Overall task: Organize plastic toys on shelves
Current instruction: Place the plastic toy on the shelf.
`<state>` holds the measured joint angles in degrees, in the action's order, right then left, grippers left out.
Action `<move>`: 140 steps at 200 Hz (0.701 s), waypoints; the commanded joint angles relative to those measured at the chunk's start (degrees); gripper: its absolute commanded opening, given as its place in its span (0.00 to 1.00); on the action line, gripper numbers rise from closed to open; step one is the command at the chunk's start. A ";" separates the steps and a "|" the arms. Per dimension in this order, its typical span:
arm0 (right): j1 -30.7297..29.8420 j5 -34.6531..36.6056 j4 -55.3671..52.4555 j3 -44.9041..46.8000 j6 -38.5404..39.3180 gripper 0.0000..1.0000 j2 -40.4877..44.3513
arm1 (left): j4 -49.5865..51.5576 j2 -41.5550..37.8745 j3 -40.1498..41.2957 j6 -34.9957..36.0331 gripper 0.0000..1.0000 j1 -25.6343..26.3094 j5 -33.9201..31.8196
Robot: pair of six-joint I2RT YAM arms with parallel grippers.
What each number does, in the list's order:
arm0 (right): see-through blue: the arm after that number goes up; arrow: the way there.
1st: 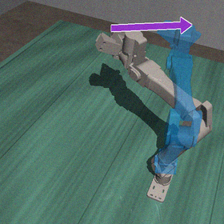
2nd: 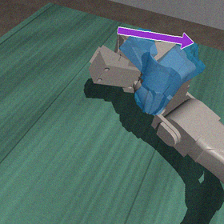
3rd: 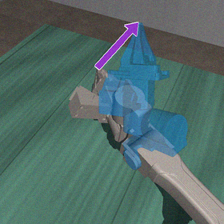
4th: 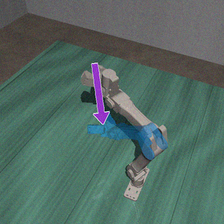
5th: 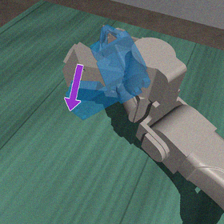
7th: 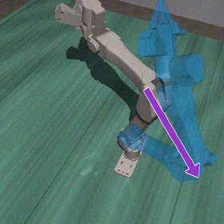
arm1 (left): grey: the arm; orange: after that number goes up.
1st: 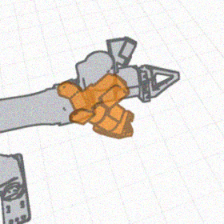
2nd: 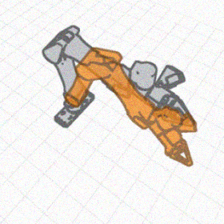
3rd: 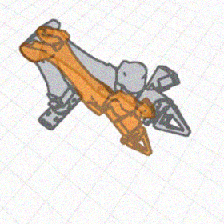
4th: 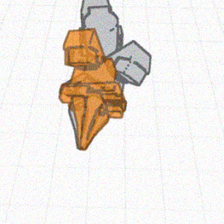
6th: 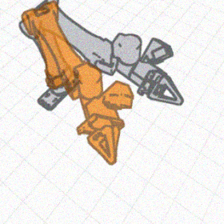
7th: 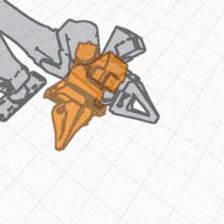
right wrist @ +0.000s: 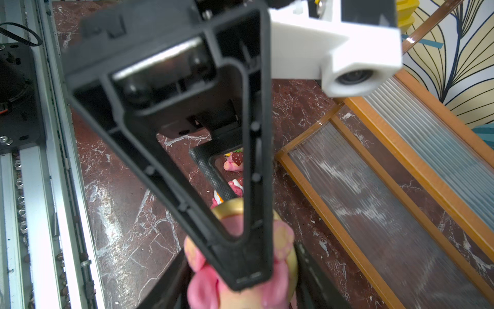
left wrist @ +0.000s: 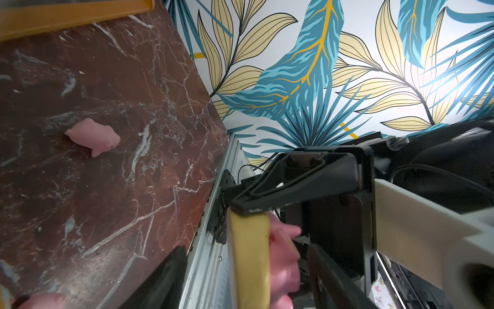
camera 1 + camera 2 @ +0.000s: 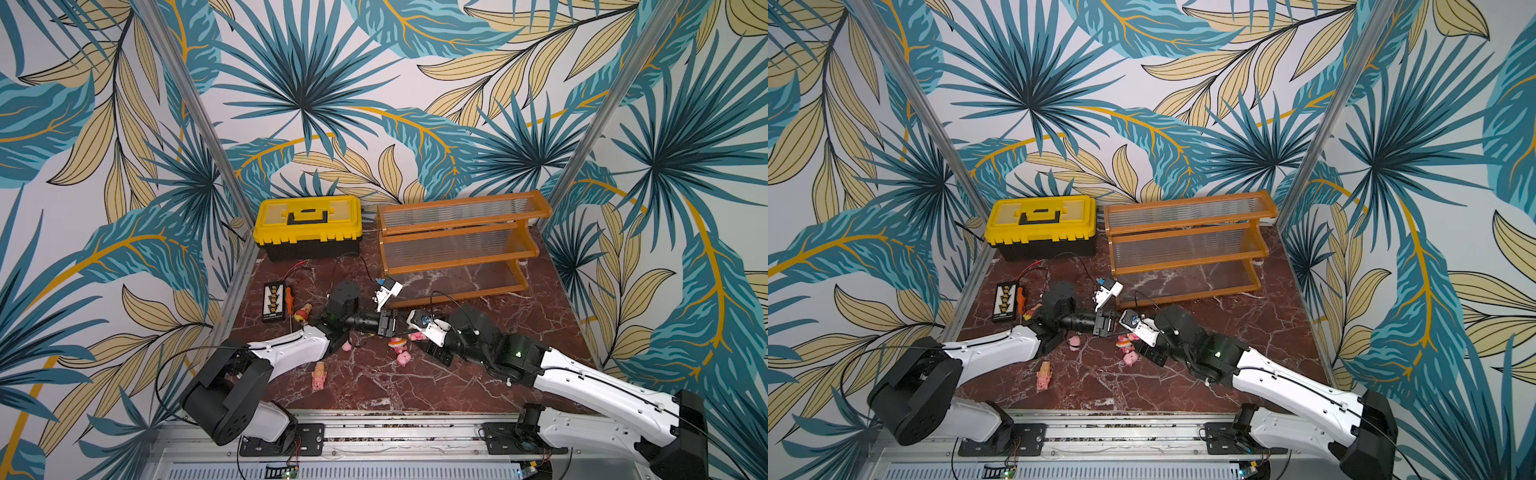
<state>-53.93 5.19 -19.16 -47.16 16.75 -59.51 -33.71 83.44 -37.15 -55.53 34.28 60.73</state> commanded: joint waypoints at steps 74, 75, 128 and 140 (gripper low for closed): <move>0.36 1.20 1.54 -2.19 1.64 0.37 -0.61 | -5.84 1.02 -3.63 -3.47 0.48 1.04 5.04; 0.38 1.17 1.56 -2.17 1.67 0.37 -0.61 | -5.88 1.02 -3.64 -3.46 0.48 1.04 5.07; 0.34 1.22 1.78 -2.52 1.64 0.37 -0.93 | -5.76 1.05 -4.00 -3.91 0.24 1.66 5.77; 0.46 1.12 1.79 -2.63 1.52 0.40 -0.86 | -5.40 0.49 -4.13 -3.41 0.19 1.67 5.10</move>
<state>-53.78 5.78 -19.46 -48.34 17.74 -59.81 -37.21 84.90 -38.63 -59.20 34.83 63.53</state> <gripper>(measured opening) 0.555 0.372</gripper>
